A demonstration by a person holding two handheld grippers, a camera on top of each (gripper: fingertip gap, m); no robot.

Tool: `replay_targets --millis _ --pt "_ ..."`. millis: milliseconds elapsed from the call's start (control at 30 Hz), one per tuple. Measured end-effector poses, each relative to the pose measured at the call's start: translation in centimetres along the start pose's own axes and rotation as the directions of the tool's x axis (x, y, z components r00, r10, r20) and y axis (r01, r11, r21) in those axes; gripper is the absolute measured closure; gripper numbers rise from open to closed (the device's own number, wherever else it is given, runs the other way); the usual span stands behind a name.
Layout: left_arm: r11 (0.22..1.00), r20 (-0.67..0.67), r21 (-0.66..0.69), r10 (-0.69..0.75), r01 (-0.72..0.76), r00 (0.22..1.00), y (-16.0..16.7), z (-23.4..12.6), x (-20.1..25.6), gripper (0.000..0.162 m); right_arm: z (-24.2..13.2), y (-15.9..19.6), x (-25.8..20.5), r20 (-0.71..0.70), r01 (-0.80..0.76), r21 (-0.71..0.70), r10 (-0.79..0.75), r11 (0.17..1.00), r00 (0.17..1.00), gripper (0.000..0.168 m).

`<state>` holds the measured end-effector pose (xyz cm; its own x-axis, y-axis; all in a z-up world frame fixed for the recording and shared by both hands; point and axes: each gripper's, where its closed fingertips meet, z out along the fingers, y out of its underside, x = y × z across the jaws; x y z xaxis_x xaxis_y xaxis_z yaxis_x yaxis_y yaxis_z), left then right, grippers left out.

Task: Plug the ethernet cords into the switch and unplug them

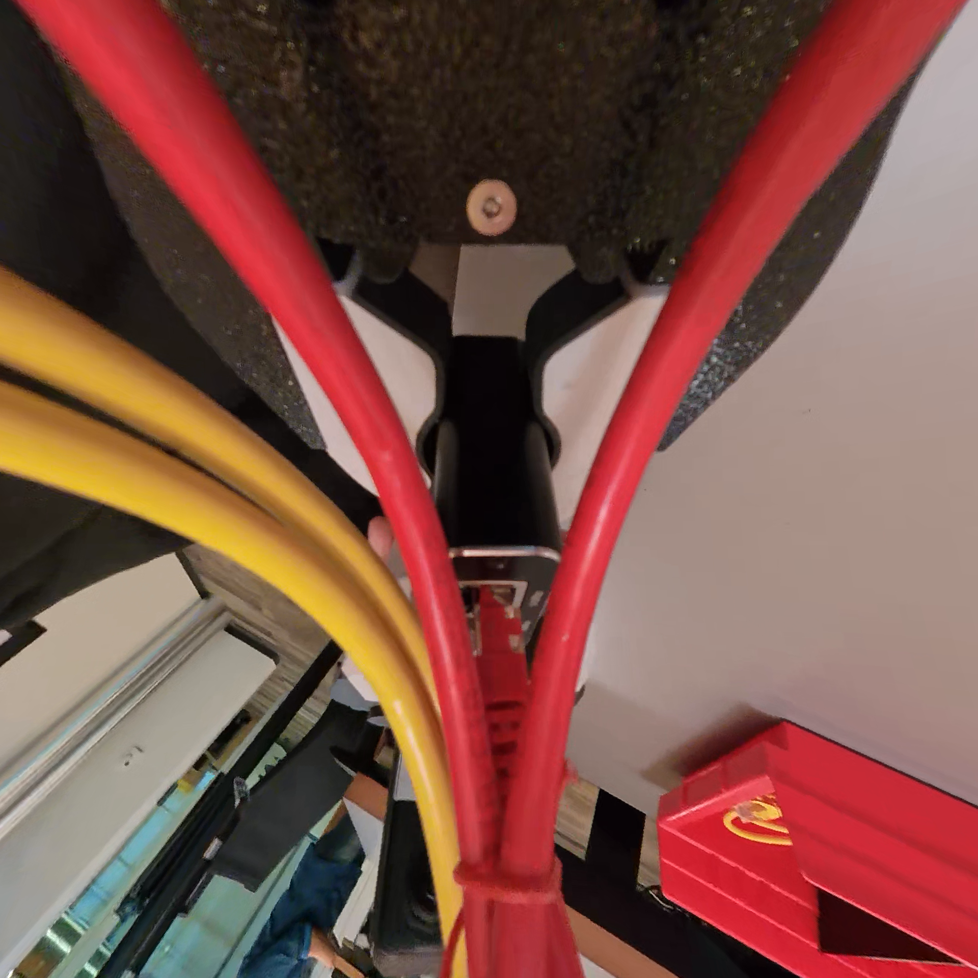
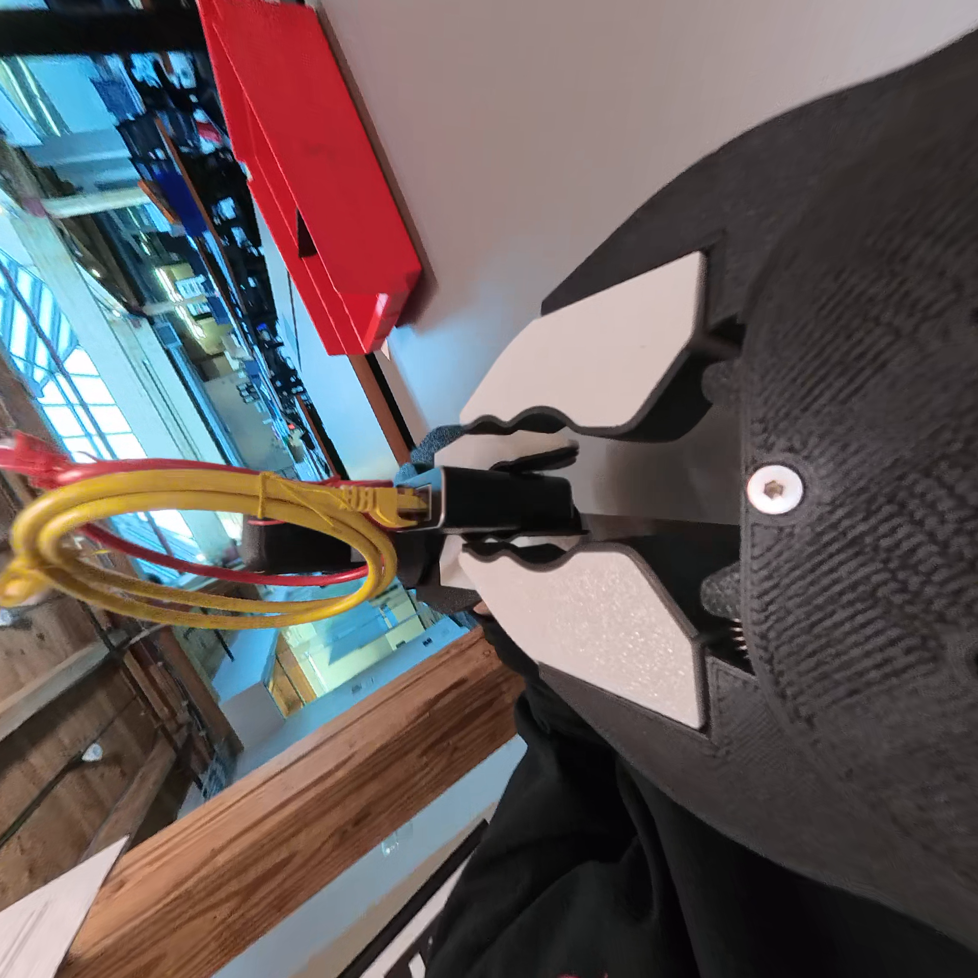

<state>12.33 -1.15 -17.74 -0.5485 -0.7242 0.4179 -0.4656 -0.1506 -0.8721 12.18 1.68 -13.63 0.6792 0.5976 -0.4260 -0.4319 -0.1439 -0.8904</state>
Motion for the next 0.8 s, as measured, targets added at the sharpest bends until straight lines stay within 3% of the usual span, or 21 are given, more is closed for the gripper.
replay_targets --millis 67,133,233,333,400,467,567,667,800 --pt "0.999 0.001 -0.036 0.025 -0.024 1.0 0.6 0.5 0.1 0.128 0.8 0.7 -0.6 0.034 0.008 -0.036 -0.007 0.999 0.999 0.131" --pt "0.997 -0.013 -0.062 0.049 -0.049 0.999 1.0 0.7 0.5 0.129 1.1 0.6 -1.0 0.051 0.028 -0.031 -0.027 0.999 0.998 0.143" --pt "0.997 -0.006 -0.062 0.047 -0.047 0.999 0.7 0.9 0.6 0.128 0.9 0.3 -1.1 0.05 0.037 -0.025 -0.035 0.999 0.998 0.143" --pt "1.0 0.051 -0.023 -0.006 0.007 0.999 -0.2 0.3 -0.3 0.107 -0.7 -2.2 -0.9 0.042 0.003 0.123 -0.008 0.992 0.999 0.143" --pt "1.0 0.06 -0.012 -0.014 0.015 0.998 0.0 -0.4 -0.7 0.108 -2.4 -3.6 -0.4 0.022 -0.027 0.204 0.023 0.979 1.0 0.143" --pt "0.998 0.028 0.059 -0.029 0.027 0.999 -0.8 -1.0 -0.4 0.116 -3.1 -3.3 0.2 -0.008 0.005 0.182 -0.004 0.983 1.0 0.143" --pt "0.971 -0.07 0.23 -0.058 0.073 0.996 -3.1 -1.5 0.7 0.116 -3.2 -3.4 0.5 -0.008 -0.023 0.206 0.026 0.978 1.0 0.143" --pt "0.953 -0.068 0.292 -0.062 0.079 0.996 -3.9 -1.7 0.5 0.096 -2.9 -2.5 0.7 -0.019 -0.023 0.144 0.026 0.989 0.999 0.143" --pt "0.917 -0.059 0.395 -0.036 0.057 0.998 -5.4 -2.0 0.9 0.091 -2.6 -2.6 0.3 -0.001 -0.022 0.141 0.022 0.99 1.0 0.143"
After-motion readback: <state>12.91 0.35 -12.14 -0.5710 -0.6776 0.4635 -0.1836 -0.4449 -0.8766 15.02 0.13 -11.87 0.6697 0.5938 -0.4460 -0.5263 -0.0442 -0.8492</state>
